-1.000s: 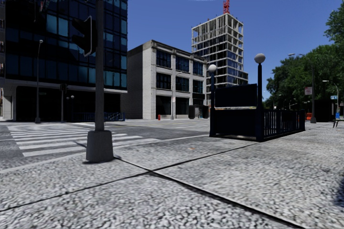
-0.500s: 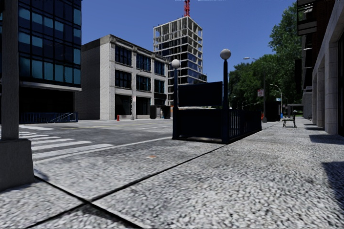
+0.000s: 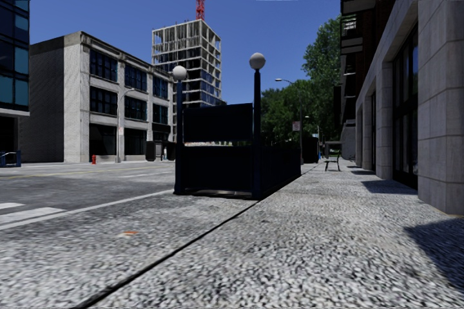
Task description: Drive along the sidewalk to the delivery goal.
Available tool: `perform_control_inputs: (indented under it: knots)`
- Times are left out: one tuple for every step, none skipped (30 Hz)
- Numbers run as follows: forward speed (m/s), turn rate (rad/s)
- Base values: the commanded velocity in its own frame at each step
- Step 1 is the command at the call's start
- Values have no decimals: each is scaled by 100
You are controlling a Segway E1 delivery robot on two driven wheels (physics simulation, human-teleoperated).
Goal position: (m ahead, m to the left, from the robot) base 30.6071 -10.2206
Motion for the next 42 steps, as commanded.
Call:
perform_control_inputs:
  knots:
    - [163,-55]
    - [163,-55]
    - [163,-55]
    - [163,-55]
    - [163,-55]
    - [163,-55]
    - [163,-55]
    - [163,-55]
    - [163,-55]
    - [163,-55]
    - [163,-55]
    - [163,-55]
    - [163,-55]
    - [163,-55]
    - [163,-55]
    - [163,-55]
    - [163,-55]
    - [163,-55]
    - [163,-55]
    - [163,-55]
    - [163,-55]
    - [163,-46]
    - [163,-46]
    - [163,0]
    - [163,0]
    - [163,0]
    - [163,0]
    - [163,0]
    - [163,0]
    - [163,0]
    - [163,0]
    - [163,0]
    - [163,0]
    - [163,0]
    - [169,0]
    - [200,0]
    - [200,0]
    - [200,0]
    - [200,0]
    - [200,0]
    - [200,0]
    - [200,0]
